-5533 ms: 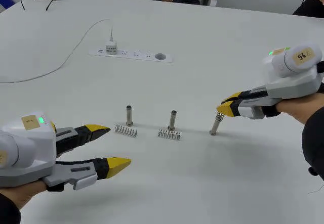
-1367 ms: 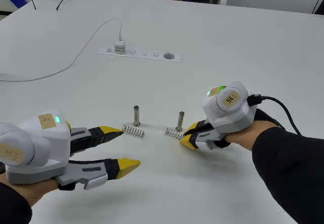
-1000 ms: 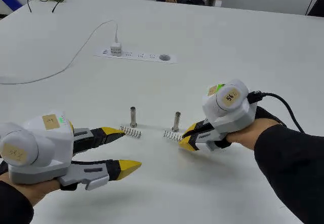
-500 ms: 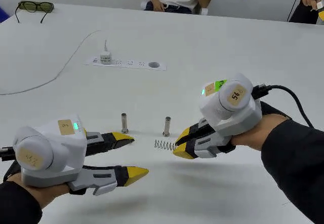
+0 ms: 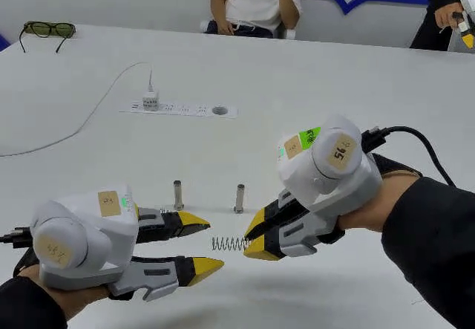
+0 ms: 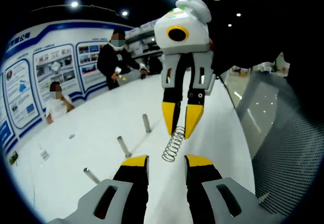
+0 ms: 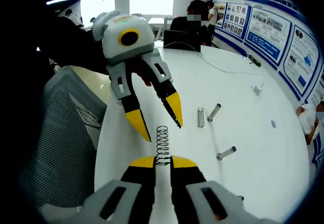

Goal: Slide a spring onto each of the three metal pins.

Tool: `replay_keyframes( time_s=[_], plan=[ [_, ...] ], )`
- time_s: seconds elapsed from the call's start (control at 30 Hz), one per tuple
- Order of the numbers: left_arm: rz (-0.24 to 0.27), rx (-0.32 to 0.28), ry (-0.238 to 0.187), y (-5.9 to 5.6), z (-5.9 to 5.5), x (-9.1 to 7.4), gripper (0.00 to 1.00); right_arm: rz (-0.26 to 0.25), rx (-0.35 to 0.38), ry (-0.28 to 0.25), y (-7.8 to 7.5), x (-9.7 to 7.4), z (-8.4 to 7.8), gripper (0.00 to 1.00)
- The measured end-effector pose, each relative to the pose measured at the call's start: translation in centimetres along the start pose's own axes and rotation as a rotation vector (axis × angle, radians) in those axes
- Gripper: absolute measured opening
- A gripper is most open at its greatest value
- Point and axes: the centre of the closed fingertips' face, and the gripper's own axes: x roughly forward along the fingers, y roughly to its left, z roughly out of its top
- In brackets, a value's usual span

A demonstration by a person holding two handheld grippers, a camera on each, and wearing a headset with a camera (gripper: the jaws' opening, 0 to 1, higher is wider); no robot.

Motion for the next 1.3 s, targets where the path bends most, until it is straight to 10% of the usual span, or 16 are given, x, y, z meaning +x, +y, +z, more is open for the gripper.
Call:
replay_keyframes(
  time_s=[0.53, 1.3],
  plan=[
    [-0.047, 0.045, 0.008, -1.3, 0.1, 0.3, 0.12, 0.027, -0.027, 0.013, 1.0, -0.5, 0.5, 0.12],
    [-0.047, 0.004, -0.011, -1.3, 0.8, 1.0, 0.11, -0.024, -0.073, -0.142, 0.8, -1.3, 5.6, 0.12]
  ],
)
